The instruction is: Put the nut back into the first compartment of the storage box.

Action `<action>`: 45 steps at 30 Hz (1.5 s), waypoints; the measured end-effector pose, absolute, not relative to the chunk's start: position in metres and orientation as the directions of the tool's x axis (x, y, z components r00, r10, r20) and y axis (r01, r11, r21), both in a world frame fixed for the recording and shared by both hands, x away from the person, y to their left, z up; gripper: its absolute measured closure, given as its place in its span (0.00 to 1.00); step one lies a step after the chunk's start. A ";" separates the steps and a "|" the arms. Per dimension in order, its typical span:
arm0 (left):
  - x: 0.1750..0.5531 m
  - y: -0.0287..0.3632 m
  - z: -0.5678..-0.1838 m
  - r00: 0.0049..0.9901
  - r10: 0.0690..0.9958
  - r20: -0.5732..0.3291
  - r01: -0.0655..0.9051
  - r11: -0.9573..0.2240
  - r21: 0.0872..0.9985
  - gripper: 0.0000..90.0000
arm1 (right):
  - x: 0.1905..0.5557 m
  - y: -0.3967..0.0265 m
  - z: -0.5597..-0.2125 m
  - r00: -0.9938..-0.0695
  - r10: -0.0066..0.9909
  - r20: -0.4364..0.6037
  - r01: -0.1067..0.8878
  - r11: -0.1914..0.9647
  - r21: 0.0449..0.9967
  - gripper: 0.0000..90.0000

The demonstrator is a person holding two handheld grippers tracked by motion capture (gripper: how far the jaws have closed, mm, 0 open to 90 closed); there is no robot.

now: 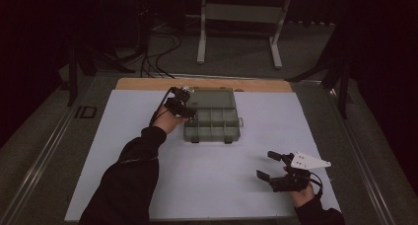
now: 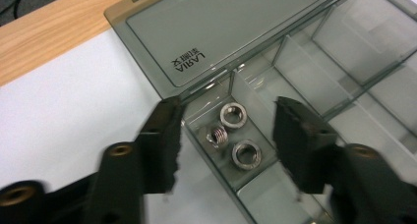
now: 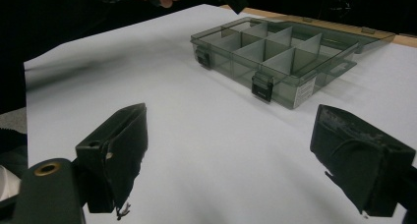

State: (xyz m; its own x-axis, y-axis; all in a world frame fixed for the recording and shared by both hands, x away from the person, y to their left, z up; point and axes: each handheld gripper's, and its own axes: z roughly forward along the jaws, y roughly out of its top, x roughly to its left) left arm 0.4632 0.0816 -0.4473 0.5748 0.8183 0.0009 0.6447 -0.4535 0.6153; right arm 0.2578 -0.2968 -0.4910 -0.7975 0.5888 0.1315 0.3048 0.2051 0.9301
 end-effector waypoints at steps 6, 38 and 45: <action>0.445 0.094 -0.435 0.604 0.796 -0.028 0.614 -0.443 0.653 0.28 | 0.257 -0.296 -0.490 -0.796 0.591 0.129 0.303 0.206 0.930 0.16; 0.307 0.173 -0.456 0.770 0.616 -0.168 0.509 -0.433 0.744 0.01 | 0.257 -0.294 -0.490 -0.798 0.590 0.121 0.300 0.216 0.929 0.16; 0.283 0.190 -0.474 0.796 0.576 -0.186 0.484 -0.420 0.768 0.01 | 0.257 -0.295 -0.490 -0.797 0.591 0.121 0.298 0.212 0.931 0.16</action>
State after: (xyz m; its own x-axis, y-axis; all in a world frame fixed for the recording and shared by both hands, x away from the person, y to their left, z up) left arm 0.2830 0.1902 -0.4743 0.7959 0.5762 -0.1859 0.4837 -0.4205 0.7676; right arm 0.2572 -0.2947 -0.4903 -0.7974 0.5912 0.1208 0.2980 0.2116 0.9308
